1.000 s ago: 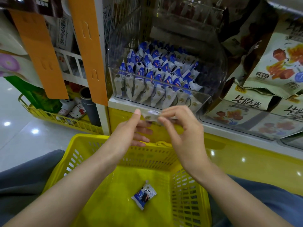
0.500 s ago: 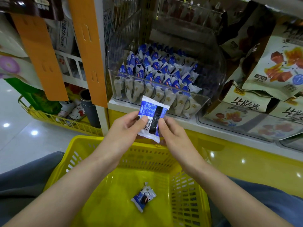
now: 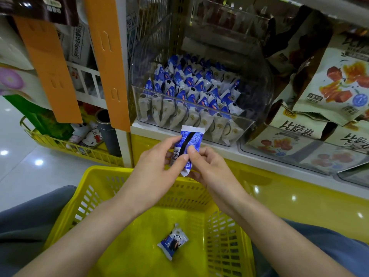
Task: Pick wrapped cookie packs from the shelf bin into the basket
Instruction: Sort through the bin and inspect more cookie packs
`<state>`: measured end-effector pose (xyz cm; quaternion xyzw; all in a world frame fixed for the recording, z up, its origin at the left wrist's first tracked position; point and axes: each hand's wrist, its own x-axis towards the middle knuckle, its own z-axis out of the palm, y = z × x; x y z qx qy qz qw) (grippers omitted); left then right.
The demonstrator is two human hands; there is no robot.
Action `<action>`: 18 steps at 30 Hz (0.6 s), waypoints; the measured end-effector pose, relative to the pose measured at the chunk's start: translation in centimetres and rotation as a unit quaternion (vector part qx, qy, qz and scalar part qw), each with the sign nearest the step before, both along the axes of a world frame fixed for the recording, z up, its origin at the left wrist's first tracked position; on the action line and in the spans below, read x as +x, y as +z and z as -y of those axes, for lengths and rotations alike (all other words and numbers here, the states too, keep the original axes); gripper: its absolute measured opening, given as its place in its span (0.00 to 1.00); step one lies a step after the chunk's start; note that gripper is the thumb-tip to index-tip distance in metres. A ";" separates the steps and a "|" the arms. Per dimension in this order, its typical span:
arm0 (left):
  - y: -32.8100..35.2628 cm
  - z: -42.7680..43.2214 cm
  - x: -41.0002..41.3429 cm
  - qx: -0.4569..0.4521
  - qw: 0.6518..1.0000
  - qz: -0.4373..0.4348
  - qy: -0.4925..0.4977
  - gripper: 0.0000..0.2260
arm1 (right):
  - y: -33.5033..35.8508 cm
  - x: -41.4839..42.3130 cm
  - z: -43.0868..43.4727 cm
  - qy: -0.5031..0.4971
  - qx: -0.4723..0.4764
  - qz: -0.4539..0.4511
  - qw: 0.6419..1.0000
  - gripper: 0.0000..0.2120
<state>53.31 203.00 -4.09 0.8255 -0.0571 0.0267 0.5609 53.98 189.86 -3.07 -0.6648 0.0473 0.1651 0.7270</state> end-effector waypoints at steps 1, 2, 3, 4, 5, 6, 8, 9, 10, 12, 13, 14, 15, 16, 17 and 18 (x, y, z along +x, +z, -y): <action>0.0 0.1 -0.1 -0.009 1.000 -0.001 -0.005 0.16 | 0.0 0.0 0.0 -0.001 0.009 0.002 1.000 0.16; 0.1 0.1 -0.1 -0.014 1.000 -0.001 -0.008 0.16 | -0.1 0.0 0.0 -0.002 0.018 0.005 1.000 0.16; 0.0 0.1 -0.1 -0.015 1.000 0.000 -0.011 0.15 | -0.1 0.0 -0.1 -0.004 0.021 0.009 1.000 0.16; -0.1 0.2 -0.1 -0.013 1.000 0.000 -0.014 0.15 | -0.2 0.0 -0.1 -0.004 0.015 0.014 1.000 0.17; -0.2 0.2 -0.1 -0.011 1.000 -0.001 -0.017 0.14 | -0.3 0.1 0.0 -0.002 0.008 0.020 1.000 0.17; -0.3 0.1 0.0 -0.011 1.000 -0.003 -0.020 0.14 | -0.3 0.1 0.0 0.001 0.003 0.024 1.000 0.17; -0.4 -0.1 0.1 -0.001 1.000 -0.004 -0.027 0.14 | -0.3 0.1 0.0 0.009 0.002 0.029 1.000 0.17; -0.4 -0.2 0.1 0.011 1.000 0.000 -0.028 0.14 | -0.3 0.1 0.1 0.012 0.004 0.032 0.999 0.17; -0.4 -0.4 0.2 0.028 0.999 0.007 -0.026 0.14 | -0.3 0.2 0.1 0.016 0.007 0.034 0.999 0.16; -0.4 -0.6 0.2 0.065 0.997 0.024 -0.020 0.14 | -0.3 0.2 0.1 0.026 0.008 0.038 0.999 0.16; -0.3 -0.6 0.2 0.088 0.995 0.034 -0.016 0.15 | -0.4 0.2 0.0 0.030 0.004 0.043 0.999 0.15; -0.3 -0.7 0.1 0.112 0.993 0.046 -0.012 0.15 | -0.5 0.2 0.0 0.034 -0.003 0.049 0.998 0.15; -0.3 -0.7 0.0 0.138 0.989 0.059 -0.009 0.15 | -0.6 0.2 -0.1 0.038 -0.012 0.056 0.998 0.14; -0.3 -0.7 -0.1 0.164 0.984 0.070 -0.004 0.15 | -0.6 0.2 -0.1 0.043 -0.020 0.063 0.997 0.14; -0.2 -0.8 -0.2 0.188 0.979 0.080 0.003 0.15 | -0.7 0.3 -0.1 0.048 -0.027 0.069 0.996 0.13; 0.0 -0.9 -0.2 0.211 0.973 0.089 0.009 0.15 | -0.8 0.3 -0.1 0.055 -0.035 0.075 0.995 0.13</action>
